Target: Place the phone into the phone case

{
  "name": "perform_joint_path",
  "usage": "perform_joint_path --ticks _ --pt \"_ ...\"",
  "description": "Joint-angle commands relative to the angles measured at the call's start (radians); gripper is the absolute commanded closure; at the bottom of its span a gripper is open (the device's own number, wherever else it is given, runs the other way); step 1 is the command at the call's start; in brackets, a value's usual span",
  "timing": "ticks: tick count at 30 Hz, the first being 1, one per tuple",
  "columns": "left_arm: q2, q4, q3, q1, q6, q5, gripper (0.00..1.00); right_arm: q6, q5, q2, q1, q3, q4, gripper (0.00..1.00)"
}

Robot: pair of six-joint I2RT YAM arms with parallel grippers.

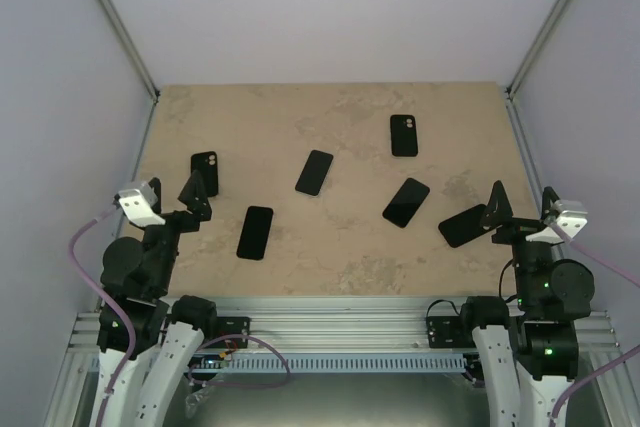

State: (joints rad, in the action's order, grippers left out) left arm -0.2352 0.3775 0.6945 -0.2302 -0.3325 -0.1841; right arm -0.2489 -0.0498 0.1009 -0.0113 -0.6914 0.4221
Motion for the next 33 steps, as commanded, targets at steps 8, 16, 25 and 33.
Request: perform_joint_path --ticks 8,16,25,33 --pt "-0.09 -0.023 0.045 0.008 0.029 -0.027 0.01 -0.009 -0.013 -0.026 -0.007 0.011 -0.016 0.02" --pt "-0.335 0.008 0.149 0.008 0.052 -0.088 0.0 -0.01 -0.006 -0.027 -0.007 0.013 -0.014 0.02" --pt "-0.722 0.068 0.303 0.053 0.056 -0.101 0.01 -0.011 -0.005 -0.062 -0.006 0.023 -0.021 0.02" --pt "-0.985 0.102 0.383 0.241 0.035 0.012 0.01 -0.013 -0.014 -0.096 0.033 0.029 -0.025 0.02"
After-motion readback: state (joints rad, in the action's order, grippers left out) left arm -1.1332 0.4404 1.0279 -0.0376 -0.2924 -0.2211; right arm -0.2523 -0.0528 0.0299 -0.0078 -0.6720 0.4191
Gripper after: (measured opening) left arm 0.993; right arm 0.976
